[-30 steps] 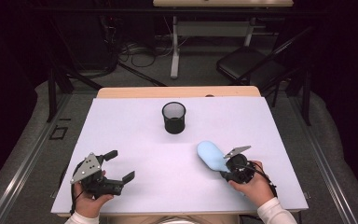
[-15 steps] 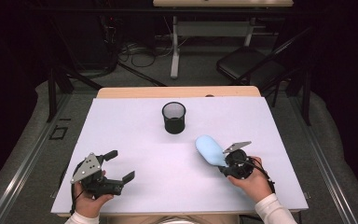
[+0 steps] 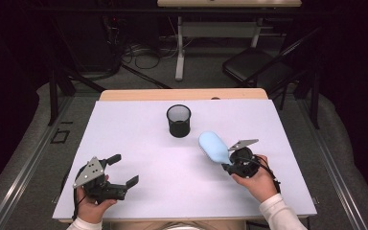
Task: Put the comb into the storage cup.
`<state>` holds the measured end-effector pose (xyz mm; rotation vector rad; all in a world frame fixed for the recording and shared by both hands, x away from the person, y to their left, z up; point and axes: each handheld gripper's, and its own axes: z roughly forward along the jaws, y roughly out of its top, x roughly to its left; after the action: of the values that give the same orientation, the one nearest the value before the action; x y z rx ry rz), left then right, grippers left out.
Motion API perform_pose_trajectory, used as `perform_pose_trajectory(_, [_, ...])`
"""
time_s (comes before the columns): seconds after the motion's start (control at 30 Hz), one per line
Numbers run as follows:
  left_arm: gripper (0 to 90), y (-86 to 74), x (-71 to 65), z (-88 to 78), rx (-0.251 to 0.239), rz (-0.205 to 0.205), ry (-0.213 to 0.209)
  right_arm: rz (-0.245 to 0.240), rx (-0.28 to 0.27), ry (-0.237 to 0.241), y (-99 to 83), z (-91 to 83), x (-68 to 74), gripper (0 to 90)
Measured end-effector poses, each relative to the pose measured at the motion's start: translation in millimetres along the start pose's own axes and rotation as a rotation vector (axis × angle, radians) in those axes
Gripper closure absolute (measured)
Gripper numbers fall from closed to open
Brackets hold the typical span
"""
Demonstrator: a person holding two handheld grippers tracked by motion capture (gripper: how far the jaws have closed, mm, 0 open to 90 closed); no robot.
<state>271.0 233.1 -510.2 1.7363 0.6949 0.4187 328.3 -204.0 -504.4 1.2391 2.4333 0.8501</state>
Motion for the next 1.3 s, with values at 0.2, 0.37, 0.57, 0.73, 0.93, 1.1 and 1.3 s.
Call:
perform_pose_trajectory(0.2, [0.4,-0.3,0.1,0.5,-0.003,-0.003,0.004,-0.001,-0.019,0.001,8.2,-1.5,0.1,69.7])
perform_pose_trajectory(0.37, [0.4,-0.6,0.9,0.9,-0.001,-0.009,0.004,0.0,-0.039,-0.002,14.4,-2.2,-0.3,69.7])
perform_pose_trajectory(0.57, [0.4,-0.9,2.0,0.9,0.004,-0.016,0.009,0.0,-0.058,-0.003,22.1,-3.1,-1.1,69.7])
perform_pose_trajectory(0.73, [0.4,-1.2,2.3,1.8,0.005,-0.013,0.009,-0.004,-0.084,-0.006,29.4,-4.2,-1.6,69.7])
perform_pose_trajectory(0.93, [0.4,-1.6,2.3,2.8,0.005,-0.02,0.006,-0.006,-0.112,-0.008,37.8,-5.8,-0.8,69.7])
perform_pose_trajectory(1.1, [0.4,-2.0,2.1,4.0,0.007,-0.026,0.013,-0.012,-0.142,-0.009,46.1,-6.8,0.9,69.7])
perform_pose_trajectory(1.3, [0.4,-3.0,3.1,6.9,0.006,-0.033,0.011,-0.016,-0.167,-0.001,56.6,-5.4,3.4,69.7])
